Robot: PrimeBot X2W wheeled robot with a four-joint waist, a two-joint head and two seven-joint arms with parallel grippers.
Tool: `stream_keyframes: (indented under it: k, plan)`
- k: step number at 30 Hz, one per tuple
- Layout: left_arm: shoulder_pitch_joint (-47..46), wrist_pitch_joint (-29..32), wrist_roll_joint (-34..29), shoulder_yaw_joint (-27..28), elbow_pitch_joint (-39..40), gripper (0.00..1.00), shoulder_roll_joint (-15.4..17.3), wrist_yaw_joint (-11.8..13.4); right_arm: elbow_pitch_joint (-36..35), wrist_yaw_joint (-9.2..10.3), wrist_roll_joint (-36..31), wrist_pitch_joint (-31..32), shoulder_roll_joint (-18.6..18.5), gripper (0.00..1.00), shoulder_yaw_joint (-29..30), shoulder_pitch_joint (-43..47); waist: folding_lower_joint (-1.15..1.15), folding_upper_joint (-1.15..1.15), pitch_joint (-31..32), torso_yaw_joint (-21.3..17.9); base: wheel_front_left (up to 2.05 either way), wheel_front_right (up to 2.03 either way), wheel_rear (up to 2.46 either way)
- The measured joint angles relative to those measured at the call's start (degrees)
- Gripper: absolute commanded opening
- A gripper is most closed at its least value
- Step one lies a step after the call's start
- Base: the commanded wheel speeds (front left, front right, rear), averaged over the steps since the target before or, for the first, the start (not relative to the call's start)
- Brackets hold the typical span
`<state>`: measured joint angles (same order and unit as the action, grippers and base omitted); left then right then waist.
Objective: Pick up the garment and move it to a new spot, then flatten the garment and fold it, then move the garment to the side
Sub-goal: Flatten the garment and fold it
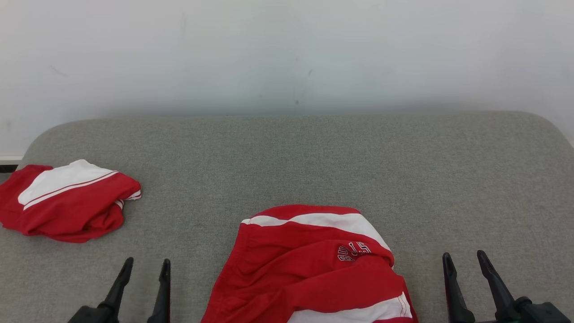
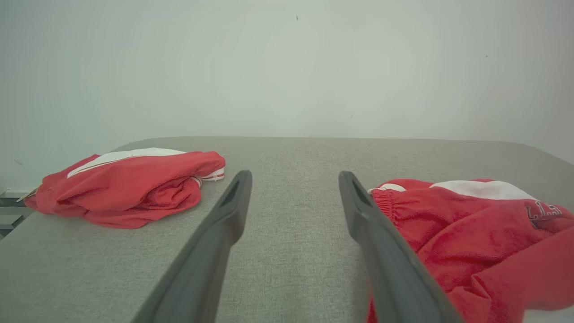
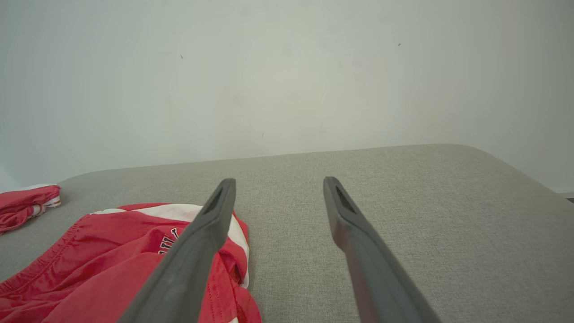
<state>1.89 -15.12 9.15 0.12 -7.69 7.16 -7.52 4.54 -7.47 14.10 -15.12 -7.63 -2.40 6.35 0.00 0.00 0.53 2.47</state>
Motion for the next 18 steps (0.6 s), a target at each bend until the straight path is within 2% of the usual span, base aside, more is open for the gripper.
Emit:
stream_keyframes:
  k: [5,11,18]
  plan:
    - [-3.19,0.00,0.89,-5.84,-2.02,1.00,2.88,0.00,0.69,0.00,0.01,0.00,-0.07,1.00,-0.85,-0.80,0.00,0.00,-0.44,-0.01,0.00,0.00,0.00]
    - [-10.33,0.02,4.04,-12.95,-8.03,1.00,6.78,-0.01,1.98,0.00,0.22,0.00,-0.13,1.00,-2.30,-2.19,0.00,0.00,-1.37,-1.42,0.00,0.00,0.00]
    - [-18.12,1.43,9.14,-18.86,-15.97,1.00,8.87,-0.03,3.64,0.00,0.00,0.00,-0.32,1.00,-2.49,-3.96,0.00,0.00,-3.67,-4.21,0.00,0.00,0.00]
